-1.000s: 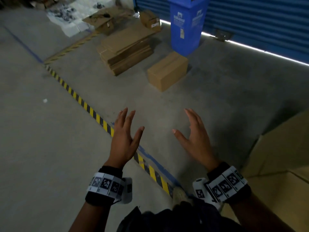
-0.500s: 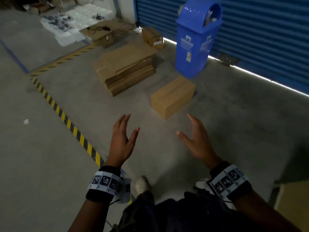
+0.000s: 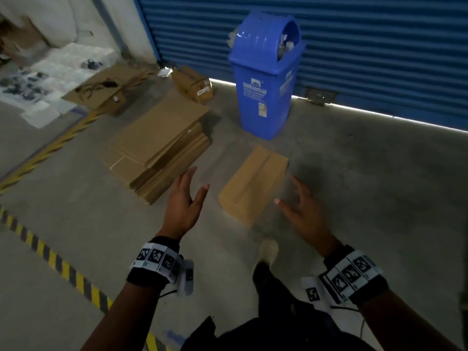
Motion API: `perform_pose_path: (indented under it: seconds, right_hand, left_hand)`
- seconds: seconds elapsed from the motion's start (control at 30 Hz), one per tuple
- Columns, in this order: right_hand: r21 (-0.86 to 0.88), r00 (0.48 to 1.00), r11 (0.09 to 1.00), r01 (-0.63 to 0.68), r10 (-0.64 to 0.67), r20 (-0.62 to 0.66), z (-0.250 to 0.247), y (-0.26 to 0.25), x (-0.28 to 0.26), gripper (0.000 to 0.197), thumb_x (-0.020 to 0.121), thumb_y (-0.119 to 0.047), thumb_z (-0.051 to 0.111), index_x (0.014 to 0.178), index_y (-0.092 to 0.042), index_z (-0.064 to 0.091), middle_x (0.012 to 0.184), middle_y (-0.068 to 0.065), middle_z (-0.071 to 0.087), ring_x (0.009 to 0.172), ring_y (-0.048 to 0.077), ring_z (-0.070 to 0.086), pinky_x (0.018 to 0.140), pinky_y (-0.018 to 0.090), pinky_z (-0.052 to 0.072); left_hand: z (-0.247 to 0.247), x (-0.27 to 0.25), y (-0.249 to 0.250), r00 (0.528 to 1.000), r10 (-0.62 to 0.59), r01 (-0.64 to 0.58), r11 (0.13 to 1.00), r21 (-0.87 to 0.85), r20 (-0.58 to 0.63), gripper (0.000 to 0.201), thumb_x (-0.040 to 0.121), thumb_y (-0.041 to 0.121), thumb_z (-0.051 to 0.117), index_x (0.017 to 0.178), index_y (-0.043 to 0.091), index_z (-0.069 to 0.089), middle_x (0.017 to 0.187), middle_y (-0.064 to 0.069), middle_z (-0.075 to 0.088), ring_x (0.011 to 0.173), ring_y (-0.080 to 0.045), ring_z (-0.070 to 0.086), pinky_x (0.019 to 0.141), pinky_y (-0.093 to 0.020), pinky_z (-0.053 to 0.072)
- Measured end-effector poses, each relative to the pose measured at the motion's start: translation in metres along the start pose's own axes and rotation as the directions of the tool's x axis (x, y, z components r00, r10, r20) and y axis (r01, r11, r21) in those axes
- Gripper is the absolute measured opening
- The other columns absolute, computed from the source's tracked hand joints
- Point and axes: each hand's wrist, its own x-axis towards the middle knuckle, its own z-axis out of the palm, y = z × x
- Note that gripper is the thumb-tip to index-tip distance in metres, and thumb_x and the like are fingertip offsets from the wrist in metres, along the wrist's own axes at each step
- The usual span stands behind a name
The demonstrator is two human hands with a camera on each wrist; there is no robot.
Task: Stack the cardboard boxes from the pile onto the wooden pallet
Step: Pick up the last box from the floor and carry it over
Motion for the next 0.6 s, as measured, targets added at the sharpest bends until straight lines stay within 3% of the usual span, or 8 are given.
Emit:
perform_pose_path:
  seconds: [0.1, 0.2, 0.33, 0.47, 0.6]
  right_hand:
    - [0.049, 0.996, 0.995, -0.083, 0.084, -0.014, 0.018, 0.025, 0.09, 0.076, 0.087, -0.034, 0.073, 0.151, -0.024, 0.034, 0.154, 0.004, 0.035, 0.136, 0.023, 0.043, 0.106, 0.052, 0.044]
    - [-0.008, 0.981, 0.981, -0.196, 0.196, -0.007, 0.031, 0.045, 0.179, 0.075, 0.09, -0.036, 0.07, 0.153, -0.022, 0.031, 0.155, 0.007, 0.036, 0.137, 0.025, 0.043, 0.106, 0.043, 0.043]
    - [-0.062, 0.938, 0.937, -0.344, 0.346, 0.024, 0.041, 0.063, 0.273, 0.076, 0.093, -0.038, 0.065, 0.155, -0.019, 0.026, 0.155, 0.011, 0.035, 0.138, 0.029, 0.042, 0.104, 0.037, 0.039]
    - [-0.049, 0.846, 0.847, -0.529, 0.531, 0.046, 0.061, 0.093, 0.343, 0.077, 0.094, -0.04, 0.064, 0.156, -0.021, 0.023, 0.155, 0.01, 0.036, 0.135, 0.03, 0.043, 0.104, 0.04, 0.041]
    - [0.066, 0.707, 0.706, -0.705, 0.707, -0.018, 0.094, 0.147, 0.393, 0.071, 0.093, -0.041, 0.064, 0.152, -0.017, 0.034, 0.151, 0.011, 0.043, 0.133, 0.033, 0.047, 0.106, 0.046, 0.043]
  left_hand:
    - [0.034, 0.095, -0.024, 0.992, -0.096, 0.102, 0.992, -0.07, 0.081, 0.057, 0.103, 0.038, 0.053, 0.153, 0.018, 0.037, 0.158, -0.003, 0.038, 0.142, -0.017, 0.037, 0.108, -0.028, 0.032]
    - [0.071, 0.187, -0.052, 0.948, -0.286, 0.303, 0.945, -0.12, 0.142, 0.054, 0.104, 0.035, 0.052, 0.153, 0.017, 0.038, 0.159, -0.005, 0.038, 0.143, -0.025, 0.039, 0.102, -0.03, 0.035]
    - [0.115, 0.297, -0.088, 0.89, -0.388, 0.417, 0.905, -0.083, 0.239, 0.052, 0.103, 0.034, 0.054, 0.149, 0.015, 0.042, 0.152, -0.011, 0.046, 0.138, -0.031, 0.045, 0.101, -0.038, 0.04]
    - [0.154, 0.381, -0.124, 0.826, -0.479, 0.517, 0.854, -0.061, 0.297, 0.046, 0.101, 0.029, 0.059, 0.143, 0.011, 0.05, 0.148, -0.012, 0.049, 0.135, -0.032, 0.047, 0.097, -0.034, 0.04]
    - [0.206, 0.444, -0.176, 0.768, -0.514, 0.536, 0.842, 0.056, 0.383, 0.047, 0.102, 0.033, 0.056, 0.142, 0.011, 0.051, 0.148, -0.013, 0.049, 0.134, -0.031, 0.047, 0.1, -0.035, 0.04]
